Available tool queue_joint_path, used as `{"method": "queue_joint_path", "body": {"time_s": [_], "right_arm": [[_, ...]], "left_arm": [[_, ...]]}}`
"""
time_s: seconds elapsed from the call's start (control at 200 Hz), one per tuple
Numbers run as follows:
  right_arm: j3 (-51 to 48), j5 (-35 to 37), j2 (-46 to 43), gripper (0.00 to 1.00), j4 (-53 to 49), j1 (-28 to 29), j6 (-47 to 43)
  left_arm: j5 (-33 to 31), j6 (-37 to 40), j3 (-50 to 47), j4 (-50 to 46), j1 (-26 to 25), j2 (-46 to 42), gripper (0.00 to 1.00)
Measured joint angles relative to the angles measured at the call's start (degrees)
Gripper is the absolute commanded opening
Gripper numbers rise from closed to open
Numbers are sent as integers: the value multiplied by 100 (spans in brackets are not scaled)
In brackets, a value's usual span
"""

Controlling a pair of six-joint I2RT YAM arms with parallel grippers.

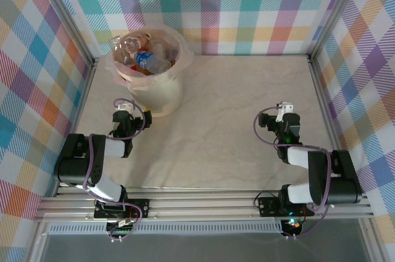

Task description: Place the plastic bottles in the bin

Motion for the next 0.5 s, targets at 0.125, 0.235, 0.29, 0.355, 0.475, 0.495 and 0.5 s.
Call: {"method": "queue_joint_path", "body": {"time_s": [0.125,0.235,0.29,0.355,0.475,0.495,0.5], "right_arm": [[76,-308,704,100,605,-20,-46],[87,-522,811,100,632,-33,-76],[133,-688,811,100,640,-61,-114],[256,-940,813,100,555,-111,-160],[422,-1386,813,100,538,-302,-168],[435,-1423,813,100,535,-323,-168],[435,-1429,813,100,535,-326,-168]], "left_arm": [[0,2,0,0,0,-2,100],[-2,7,4,0,-7,-2,100],[-4,20,4,-2,-7,-2,100],[-4,22,7,-4,-11,0,100],[-7,31,9,-13,-15,0,100],[-13,39,11,-13,-28,0,100],[-15,39,11,-13,-28,-2,100]]}}
